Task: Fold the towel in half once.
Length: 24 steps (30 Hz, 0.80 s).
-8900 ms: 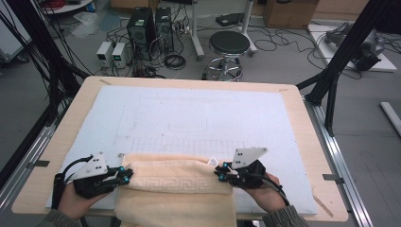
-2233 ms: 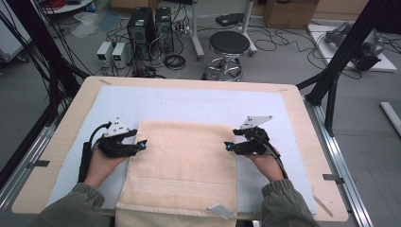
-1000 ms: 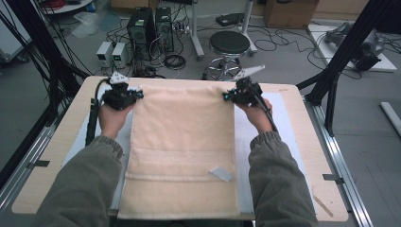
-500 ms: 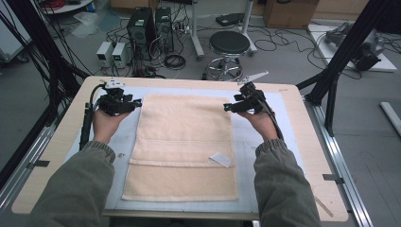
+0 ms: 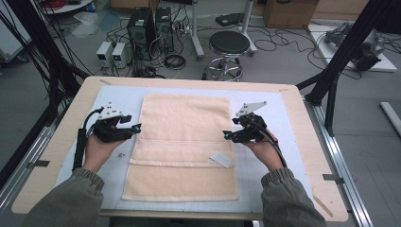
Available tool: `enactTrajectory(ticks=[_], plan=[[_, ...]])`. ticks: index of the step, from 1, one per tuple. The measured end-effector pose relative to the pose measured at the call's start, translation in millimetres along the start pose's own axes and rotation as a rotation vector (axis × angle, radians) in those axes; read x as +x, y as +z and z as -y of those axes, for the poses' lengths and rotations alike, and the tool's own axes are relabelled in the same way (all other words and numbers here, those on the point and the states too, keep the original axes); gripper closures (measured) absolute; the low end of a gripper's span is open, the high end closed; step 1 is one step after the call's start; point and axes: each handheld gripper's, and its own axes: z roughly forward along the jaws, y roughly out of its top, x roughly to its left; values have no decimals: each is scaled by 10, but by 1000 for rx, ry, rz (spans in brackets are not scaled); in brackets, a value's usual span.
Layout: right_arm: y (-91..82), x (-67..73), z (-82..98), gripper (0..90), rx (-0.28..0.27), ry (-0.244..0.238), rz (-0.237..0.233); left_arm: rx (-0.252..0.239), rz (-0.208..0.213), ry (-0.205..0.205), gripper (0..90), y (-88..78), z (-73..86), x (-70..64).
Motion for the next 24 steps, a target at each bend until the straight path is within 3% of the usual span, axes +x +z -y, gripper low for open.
enactTrajectory(ticks=[4,7,10,12,20,24], plan=[[-67,96,135,338,-17,-6,-23,9,22,11,416,-88,145,-94],[-101,156,170,325,26,-25,-32,2,44,16,401,-147,226,-172],[-183,258,219,330,-43,-41,-23,-17,62,15,394,-201,298,-239],[-190,304,283,328,-34,-36,-32,-18,66,21,393,-217,337,-279],[-53,451,516,365,-26,-45,-73,28,106,45,380,-176,415,-359],[47,462,599,405,-18,-35,-97,67,121,58,426,-131,486,-377]])
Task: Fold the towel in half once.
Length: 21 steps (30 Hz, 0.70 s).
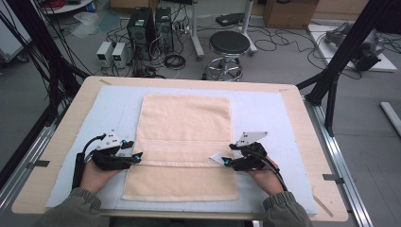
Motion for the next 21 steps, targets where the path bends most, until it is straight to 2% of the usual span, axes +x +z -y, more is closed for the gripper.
enactTrajectory(ticks=[6,10,14,21], plan=[[88,-5,43,481,25,-9,-9,39,5,14,486,104,33,-23],[108,-10,51,549,27,6,-25,69,19,32,582,153,40,-51],[115,-17,54,646,21,18,-48,73,26,23,662,176,44,-58],[121,-17,38,802,19,4,-45,75,25,21,770,190,29,-68]])
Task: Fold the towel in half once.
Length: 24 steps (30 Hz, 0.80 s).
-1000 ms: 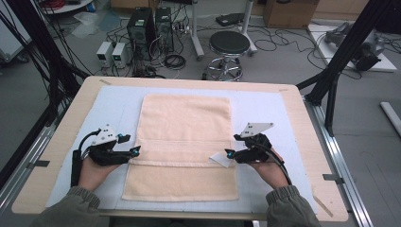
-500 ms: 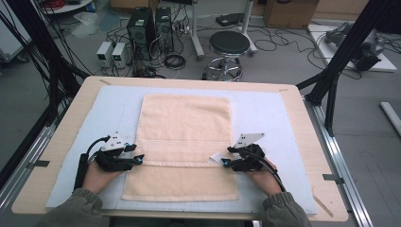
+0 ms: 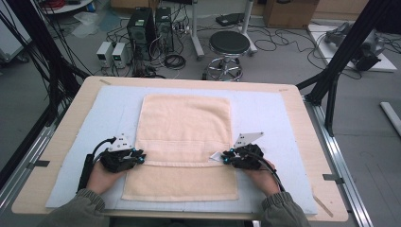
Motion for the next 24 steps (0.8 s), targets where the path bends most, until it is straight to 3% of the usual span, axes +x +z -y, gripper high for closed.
enactTrajectory(ticks=[8,20,24], plan=[[-26,0,-25,828,-9,-7,10,-10,-9,6,846,-18,-34,-1],[-200,55,-90,831,-85,-15,19,-97,-21,-16,850,-206,-92,-29],[-292,109,-111,832,-96,-31,11,-112,-24,-2,852,-293,-118,-70]])
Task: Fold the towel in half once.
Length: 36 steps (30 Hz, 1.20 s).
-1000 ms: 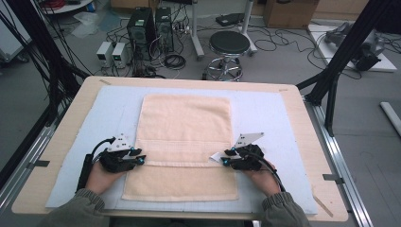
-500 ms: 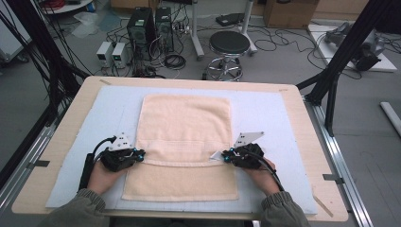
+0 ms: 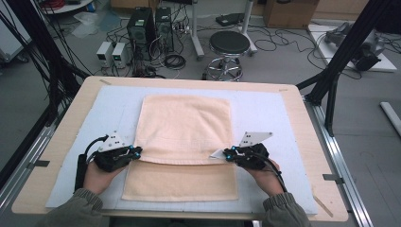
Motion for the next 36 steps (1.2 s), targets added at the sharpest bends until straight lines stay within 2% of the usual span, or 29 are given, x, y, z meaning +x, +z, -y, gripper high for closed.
enactTrajectory(ticks=[3,5,10,17,19,21,22,26,29,33,36], plan=[[-104,71,-61,832,-13,-20,-7,-10,-4,16,852,-97,-29,-66],[-174,129,-111,833,-10,-49,-12,-15,4,27,852,-179,-29,-126],[-344,283,-153,833,-22,-75,-46,-35,28,26,852,-406,34,-276],[-480,546,-57,831,-9,-89,-97,9,82,52,851,-601,151,-502],[-493,602,0,790,7,-95,-123,33,106,55,797,-608,198,-551],[-483,620,63,702,17,-80,-151,50,103,47,639,-590,231,-575],[-477,618,89,670,17,-75,-147,52,107,45,619,-572,243,-573],[-411,580,140,639,19,-66,-140,76,109,45,606,-469,283,-543],[-294,533,162,630,26,-66,-143,100,137,44,608,-385,321,-533],[-93,493,240,626,77,-55,-185,150,197,87,615,-332,364,-573],[7,520,293,625,133,-77,-199,177,203,99,646,-298,399,-578]])
